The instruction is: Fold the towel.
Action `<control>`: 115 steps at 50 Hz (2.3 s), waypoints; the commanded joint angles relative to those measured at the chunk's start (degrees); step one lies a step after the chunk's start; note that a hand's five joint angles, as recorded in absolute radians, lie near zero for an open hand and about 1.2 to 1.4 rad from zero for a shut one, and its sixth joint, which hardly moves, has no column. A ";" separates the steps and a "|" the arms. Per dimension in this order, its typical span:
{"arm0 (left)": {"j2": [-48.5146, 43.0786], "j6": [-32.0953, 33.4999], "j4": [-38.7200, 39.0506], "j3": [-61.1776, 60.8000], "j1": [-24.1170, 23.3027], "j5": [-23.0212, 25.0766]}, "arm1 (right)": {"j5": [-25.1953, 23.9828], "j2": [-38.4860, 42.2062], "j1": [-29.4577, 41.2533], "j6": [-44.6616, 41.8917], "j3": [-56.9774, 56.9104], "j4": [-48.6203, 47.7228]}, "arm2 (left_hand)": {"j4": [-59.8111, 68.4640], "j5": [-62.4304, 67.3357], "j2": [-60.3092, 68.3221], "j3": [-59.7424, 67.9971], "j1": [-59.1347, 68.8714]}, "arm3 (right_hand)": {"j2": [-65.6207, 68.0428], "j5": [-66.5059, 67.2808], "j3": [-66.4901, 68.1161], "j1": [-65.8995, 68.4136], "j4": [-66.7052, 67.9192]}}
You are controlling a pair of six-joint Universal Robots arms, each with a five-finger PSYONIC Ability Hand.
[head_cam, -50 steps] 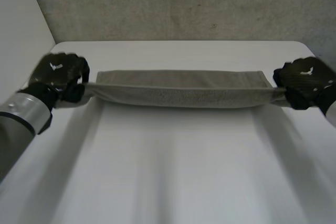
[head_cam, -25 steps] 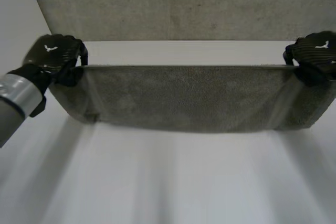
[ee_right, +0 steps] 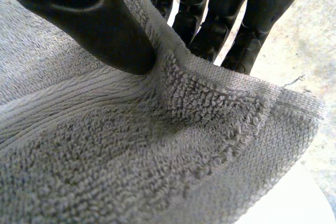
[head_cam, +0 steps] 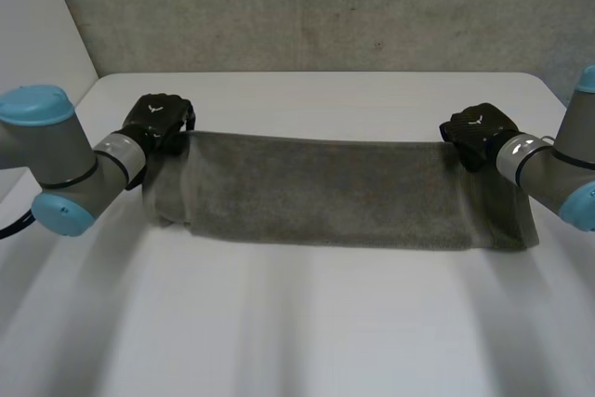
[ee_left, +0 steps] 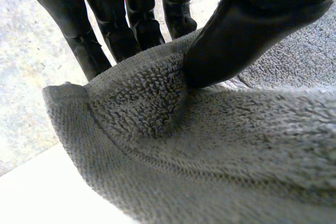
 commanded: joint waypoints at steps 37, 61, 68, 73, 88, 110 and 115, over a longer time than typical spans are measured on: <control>28.04 -8.65 1.79 -26.27 -0.93 -0.38 | 5.55 -28.05 -0.31 8.45 35.54 -11.09 | -65.25 -64.46 -63.37 -63.80 -62.65 | -65.57 -66.62 -66.03 -66.20 -65.70; 29.27 -10.58 5.39 -42.70 -2.77 -9.87 | 0.97 -23.06 -8.92 6.97 47.52 -22.69 | -65.93 -65.13 -64.04 -64.47 -63.33 | -50.77 -51.82 -51.23 -51.40 -50.90; 29.88 -12.07 10.65 -45.60 -2.42 -9.87 | 0.97 -20.33 -10.77 4.06 46.73 -23.58 | -65.76 -64.96 -63.87 -64.31 -63.16 | -47.39 -48.45 -47.86 -48.02 -47.53; 30.06 -12.07 11.80 -46.65 -2.60 -9.87 | 0.97 -18.57 -10.77 3.45 46.29 -23.66 | -65.76 -64.96 -63.87 -64.31 -63.16 | -47.22 -48.28 -47.69 -47.86 -47.36; 30.06 -12.07 12.07 -47.01 -1.98 -9.96 | 0.45 -16.90 -10.86 3.71 44.88 -23.58 | -65.76 -64.96 -63.87 -64.31 -63.16 | 2.96 1.90 2.49 2.33 2.82; 30.15 -12.07 12.16 -47.19 -1.72 -9.96 | -2.63 -21.21 -25.63 2.74 31.52 -21.47 | -66.26 -65.47 -64.38 -64.81 -63.66 | 3.68 2.63 3.22 3.05 3.55; 30.06 -12.07 12.16 -47.27 -1.72 -9.96 | -2.54 -24.02 -25.28 2.57 23.72 -15.07 | -66.26 -65.47 -64.38 -64.81 -63.66 | 3.68 2.63 3.22 3.05 3.55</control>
